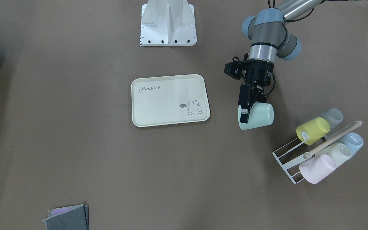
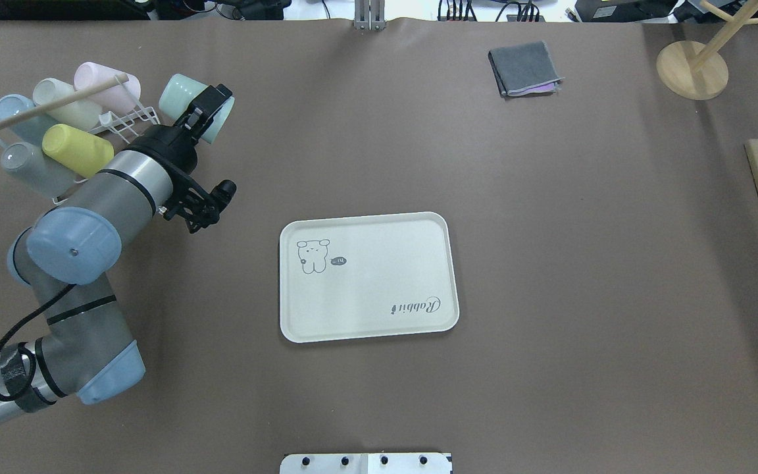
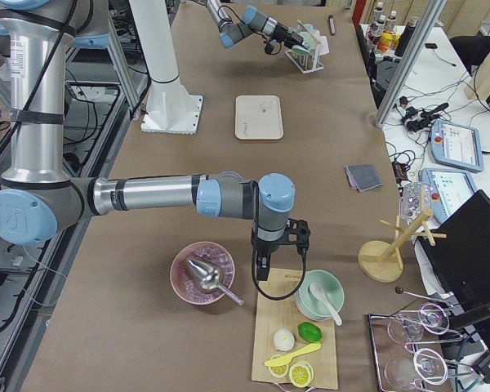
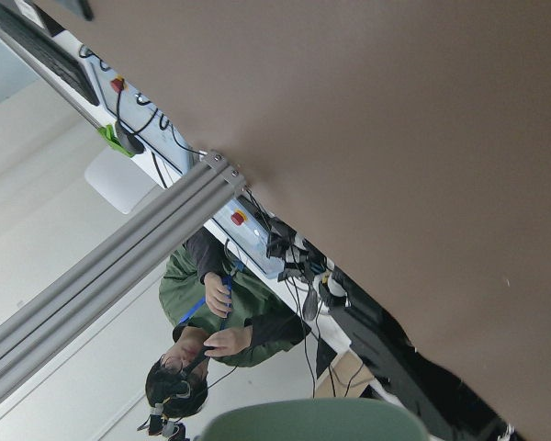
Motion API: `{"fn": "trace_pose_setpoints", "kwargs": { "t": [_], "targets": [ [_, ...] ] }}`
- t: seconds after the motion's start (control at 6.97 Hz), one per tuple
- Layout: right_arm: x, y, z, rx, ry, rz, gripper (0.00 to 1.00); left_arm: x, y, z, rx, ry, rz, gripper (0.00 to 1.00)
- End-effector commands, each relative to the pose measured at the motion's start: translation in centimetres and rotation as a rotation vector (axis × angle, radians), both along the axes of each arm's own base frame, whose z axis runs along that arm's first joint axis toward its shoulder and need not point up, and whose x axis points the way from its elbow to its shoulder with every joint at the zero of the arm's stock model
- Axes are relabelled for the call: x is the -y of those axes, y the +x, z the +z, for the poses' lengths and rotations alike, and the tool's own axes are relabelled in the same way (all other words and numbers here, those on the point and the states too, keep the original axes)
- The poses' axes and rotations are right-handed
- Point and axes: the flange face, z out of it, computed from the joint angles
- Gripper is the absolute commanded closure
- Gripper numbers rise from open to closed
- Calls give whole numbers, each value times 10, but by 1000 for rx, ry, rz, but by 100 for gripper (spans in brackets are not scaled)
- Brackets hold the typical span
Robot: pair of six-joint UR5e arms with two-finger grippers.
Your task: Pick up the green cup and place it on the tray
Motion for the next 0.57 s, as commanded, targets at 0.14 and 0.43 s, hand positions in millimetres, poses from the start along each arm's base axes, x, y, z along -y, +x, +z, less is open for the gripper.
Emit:
{"fn": "trace_pose_setpoints", "kwargs": {
  "t": [0.14,0.43],
  "targets": [
    [-1,0,5,1,-11,1,0,-19,22,-23,-534,-314,250,74],
    [-3,0,22,-2,-42,-1,0,-32,34,-36,-853,-627,374,75]
  ]
}}
